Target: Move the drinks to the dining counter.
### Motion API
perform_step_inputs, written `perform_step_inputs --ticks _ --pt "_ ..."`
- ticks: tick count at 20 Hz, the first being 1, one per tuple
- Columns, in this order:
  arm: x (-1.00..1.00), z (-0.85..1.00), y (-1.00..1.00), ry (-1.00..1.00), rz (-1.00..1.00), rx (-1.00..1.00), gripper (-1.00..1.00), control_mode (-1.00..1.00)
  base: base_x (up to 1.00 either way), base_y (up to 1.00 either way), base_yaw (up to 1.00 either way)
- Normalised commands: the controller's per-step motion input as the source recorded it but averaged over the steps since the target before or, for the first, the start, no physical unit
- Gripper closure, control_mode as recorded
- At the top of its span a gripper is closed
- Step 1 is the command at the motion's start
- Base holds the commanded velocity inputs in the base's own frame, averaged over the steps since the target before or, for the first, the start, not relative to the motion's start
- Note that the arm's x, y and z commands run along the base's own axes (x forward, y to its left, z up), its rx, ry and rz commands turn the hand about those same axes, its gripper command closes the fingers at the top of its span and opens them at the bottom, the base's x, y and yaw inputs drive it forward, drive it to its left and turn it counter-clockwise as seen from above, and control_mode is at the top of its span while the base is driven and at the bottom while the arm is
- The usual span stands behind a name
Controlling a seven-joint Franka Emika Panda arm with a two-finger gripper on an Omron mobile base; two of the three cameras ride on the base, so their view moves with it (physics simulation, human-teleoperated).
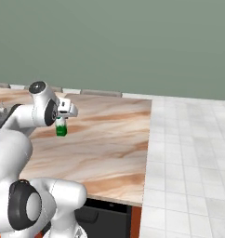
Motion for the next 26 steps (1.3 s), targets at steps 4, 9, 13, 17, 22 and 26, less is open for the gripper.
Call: perform_step_inputs --ticks 4,9,13,17,22,26 --pt "0.17 -0.20 0.00 -0.10 0.00 0.00 1.00 -1.00 0.00 0.00 0.00" --pt "0.19 -0.16 0.00 -0.06 0.00 0.00 1.00 -1.00 0.00 0.00 0.00" --pt "0.17 -0.20 0.00 0.00 0.00 0.00 1.00 -1.00 0.00 0.00 0.00" --pt "0.16 -0.16 0.00 0.01 0.00 0.00 1.00 -1.00 0.00 0.00 0.00" --pt "0.15 -0.21 0.00 0.00 0.00 0.00 1.00 -1.00 0.00 0.00 0.00" --pt "0.12 -0.28 0.00 0.00 0.00 0.00 1.00 -1.00 0.00 0.00 0.00"
